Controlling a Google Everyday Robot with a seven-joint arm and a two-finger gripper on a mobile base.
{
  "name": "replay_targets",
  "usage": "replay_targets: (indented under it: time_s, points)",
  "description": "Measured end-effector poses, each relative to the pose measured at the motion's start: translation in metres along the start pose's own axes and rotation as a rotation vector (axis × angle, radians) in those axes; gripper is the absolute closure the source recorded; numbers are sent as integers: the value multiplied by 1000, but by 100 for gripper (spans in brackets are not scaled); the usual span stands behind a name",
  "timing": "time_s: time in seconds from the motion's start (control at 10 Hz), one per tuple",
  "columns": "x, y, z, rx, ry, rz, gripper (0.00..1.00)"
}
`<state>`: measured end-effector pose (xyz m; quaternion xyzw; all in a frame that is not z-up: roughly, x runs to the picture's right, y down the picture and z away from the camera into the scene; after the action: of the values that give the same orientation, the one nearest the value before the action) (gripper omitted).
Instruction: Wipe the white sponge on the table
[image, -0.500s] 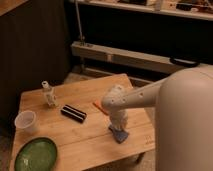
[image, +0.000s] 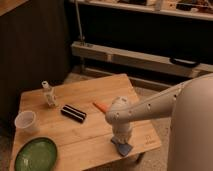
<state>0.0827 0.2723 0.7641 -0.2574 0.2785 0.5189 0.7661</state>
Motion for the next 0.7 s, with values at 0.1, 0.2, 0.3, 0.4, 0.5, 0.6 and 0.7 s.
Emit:
replay_targets:
  time_s: [0.1, 0.2, 0.3, 0.4, 0.5, 0.6, 0.7]
  points:
    - [0, 17, -3, -9, -8, -29, 100]
    - [-3, 33, -7, -18, -16, -54, 100]
    - [-9, 59, -14, -30, -29, -94, 100]
    - [-14, 80, -18, -39, -37, -127, 100]
    - [-19, 98, -21, -46, -42, -156, 100]
    - [-24, 119, -24, -55, -50, -191, 100]
    - [-31, 138, -26, -65, -61, -223, 100]
